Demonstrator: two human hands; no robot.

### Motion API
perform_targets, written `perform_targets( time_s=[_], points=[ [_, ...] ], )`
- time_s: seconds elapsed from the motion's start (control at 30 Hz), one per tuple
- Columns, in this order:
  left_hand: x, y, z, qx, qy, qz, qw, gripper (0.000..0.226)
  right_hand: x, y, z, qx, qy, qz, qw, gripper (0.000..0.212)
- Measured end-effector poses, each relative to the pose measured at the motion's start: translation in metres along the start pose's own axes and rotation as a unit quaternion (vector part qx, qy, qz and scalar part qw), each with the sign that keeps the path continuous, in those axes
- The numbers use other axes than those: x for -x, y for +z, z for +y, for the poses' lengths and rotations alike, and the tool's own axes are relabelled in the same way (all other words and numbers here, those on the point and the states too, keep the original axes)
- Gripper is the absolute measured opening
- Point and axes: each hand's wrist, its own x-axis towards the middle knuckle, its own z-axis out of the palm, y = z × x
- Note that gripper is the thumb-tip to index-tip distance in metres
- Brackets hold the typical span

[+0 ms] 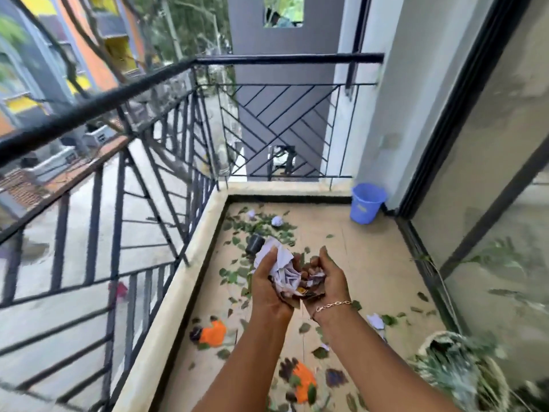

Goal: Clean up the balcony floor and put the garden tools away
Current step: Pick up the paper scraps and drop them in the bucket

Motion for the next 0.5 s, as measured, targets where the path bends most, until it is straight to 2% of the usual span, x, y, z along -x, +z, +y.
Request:
perform_targets(
  time_s=[0.07,0.1,0.13,0.17,0.23,0.27,0.37,0.5],
  points=[
    [-0.042,0.011,0.013,0.036,-0.025,-0.009,0.999,0.101,-0.034,0.019,-0.008,-0.008,-0.007,0.002,1.000,0.042],
    [-0.066,0.016,0.020,0.049,-0.031,-0.010,0.998,0.109,-0.053,0.029,-0.011,-0.012,-0.013,0.009,1.000,0.041],
    [-0.088,0.024,0.029,0.049,-0.045,-0.008,0.998,0.102,-0.072,0.041,-0.013,-0.016,-0.017,0.019,1.000,0.041],
    [-0.107,0.033,0.040,0.048,-0.071,-0.018,0.996,0.086,-0.090,0.054,-0.016,-0.017,-0.022,0.029,0.999,0.040],
    [-0.147,0.049,0.063,0.057,-0.122,-0.029,0.991,0.042,-0.123,0.082,-0.021,-0.015,-0.029,0.044,0.999,0.040],
    [-0.169,0.055,0.072,0.052,-0.128,-0.029,0.990,0.036,-0.139,0.095,-0.023,-0.017,-0.032,0.047,0.998,0.040],
    [-0.222,0.072,0.096,-0.015,-0.129,-0.071,0.989,0.067,-0.179,0.130,-0.033,-0.030,-0.047,0.054,0.997,0.041],
    [-0.269,0.093,0.108,-0.010,-0.161,-0.092,0.983,0.082,-0.222,0.150,-0.045,-0.068,-0.083,0.080,0.991,0.045]
  ],
)
